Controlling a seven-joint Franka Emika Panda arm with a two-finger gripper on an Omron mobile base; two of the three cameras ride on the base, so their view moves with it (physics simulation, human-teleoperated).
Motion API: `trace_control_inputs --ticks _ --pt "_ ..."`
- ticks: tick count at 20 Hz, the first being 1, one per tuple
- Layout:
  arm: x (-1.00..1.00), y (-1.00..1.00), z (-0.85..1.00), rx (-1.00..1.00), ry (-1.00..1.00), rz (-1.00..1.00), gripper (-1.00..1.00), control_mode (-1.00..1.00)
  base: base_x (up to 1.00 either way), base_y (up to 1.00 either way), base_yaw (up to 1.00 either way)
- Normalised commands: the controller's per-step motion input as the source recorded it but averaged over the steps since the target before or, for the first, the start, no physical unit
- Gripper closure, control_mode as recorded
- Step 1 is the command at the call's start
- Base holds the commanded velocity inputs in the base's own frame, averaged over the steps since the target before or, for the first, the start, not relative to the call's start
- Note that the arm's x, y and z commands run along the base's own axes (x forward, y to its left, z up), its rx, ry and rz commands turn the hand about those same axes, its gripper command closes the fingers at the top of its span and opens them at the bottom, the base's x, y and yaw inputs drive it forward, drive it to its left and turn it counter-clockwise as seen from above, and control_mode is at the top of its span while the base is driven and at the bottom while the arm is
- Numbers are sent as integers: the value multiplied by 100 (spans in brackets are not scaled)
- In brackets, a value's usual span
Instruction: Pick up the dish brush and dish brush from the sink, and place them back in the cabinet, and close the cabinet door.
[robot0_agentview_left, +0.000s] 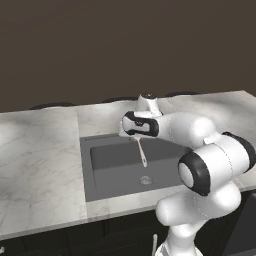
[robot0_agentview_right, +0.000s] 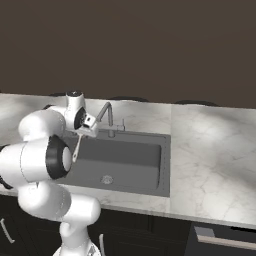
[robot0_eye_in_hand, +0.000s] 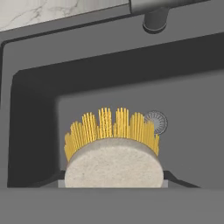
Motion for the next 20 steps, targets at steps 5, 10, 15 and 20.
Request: trace_control_inputs --ticks 5,10,15,20 --pt "-31 0 58 0 0 0 100 -100 0 0 0" --pt "-34 0 55 0 0 0 100 -100 0 0 0" --pt "-34 -2 44 0 0 0 100 -100 0 0 0" --pt "-43 -9 34 0 0 0 100 -100 0 0 0"
